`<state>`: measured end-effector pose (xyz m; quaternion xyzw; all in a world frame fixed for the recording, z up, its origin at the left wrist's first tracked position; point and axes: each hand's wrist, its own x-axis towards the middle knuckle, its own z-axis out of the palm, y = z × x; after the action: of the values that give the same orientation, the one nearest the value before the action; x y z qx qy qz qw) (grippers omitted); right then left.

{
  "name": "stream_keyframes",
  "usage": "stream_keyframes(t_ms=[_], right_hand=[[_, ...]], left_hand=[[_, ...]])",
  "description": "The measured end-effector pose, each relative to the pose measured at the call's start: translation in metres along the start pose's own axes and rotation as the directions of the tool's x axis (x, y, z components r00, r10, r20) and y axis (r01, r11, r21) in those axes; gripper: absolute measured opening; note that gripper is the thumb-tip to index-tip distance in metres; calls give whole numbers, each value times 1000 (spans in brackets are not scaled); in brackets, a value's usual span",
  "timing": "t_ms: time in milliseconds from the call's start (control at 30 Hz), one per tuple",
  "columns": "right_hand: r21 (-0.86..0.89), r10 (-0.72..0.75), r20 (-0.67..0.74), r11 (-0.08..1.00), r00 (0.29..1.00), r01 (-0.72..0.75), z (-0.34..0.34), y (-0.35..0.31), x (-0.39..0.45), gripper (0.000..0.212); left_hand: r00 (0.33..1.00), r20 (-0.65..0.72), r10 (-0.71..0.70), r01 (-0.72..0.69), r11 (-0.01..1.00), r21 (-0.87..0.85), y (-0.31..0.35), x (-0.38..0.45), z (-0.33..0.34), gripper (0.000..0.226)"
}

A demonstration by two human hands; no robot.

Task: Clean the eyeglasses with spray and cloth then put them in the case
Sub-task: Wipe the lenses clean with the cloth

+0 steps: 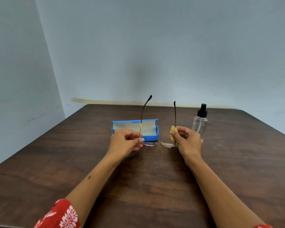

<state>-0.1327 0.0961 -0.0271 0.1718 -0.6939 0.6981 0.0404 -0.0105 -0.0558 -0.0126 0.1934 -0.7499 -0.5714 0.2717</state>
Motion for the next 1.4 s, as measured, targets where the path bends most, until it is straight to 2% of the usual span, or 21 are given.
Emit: stream_keyframes(t_ms=[167,333,500,700,967,1200,1400], right_hand=[[-52,-41,-6,998,999,40,1,2,1,8],[-85,-77,-38,994,996,74,1,1,1,11],[-101,-160,-147,984,976,146,1,-7,0,16],[-52,-223,-265,975,938,217,-1,-20,1,19],[-132,-157,-177,982,972,135,0,-9,-4,20],[-101,-223,-266,974,938,203,-4,-31,7,20],[-206,-124,-157,974,980,91,-3,-17,2,12]], left_hand=[[998,-59,9,-5,998,68,-6,-4,3,16],[991,-83,101,-84,980,181,-5,-8,9,12],[991,-77,113,-100,983,152,-2,-10,12,4],[992,-53,112,-105,988,113,-2,-13,14,5],[993,-97,69,-69,998,4,-7,-11,12,9],[994,-76,75,-73,997,23,-4,-13,12,8],[993,-94,77,-76,997,9,-6,-11,11,10]])
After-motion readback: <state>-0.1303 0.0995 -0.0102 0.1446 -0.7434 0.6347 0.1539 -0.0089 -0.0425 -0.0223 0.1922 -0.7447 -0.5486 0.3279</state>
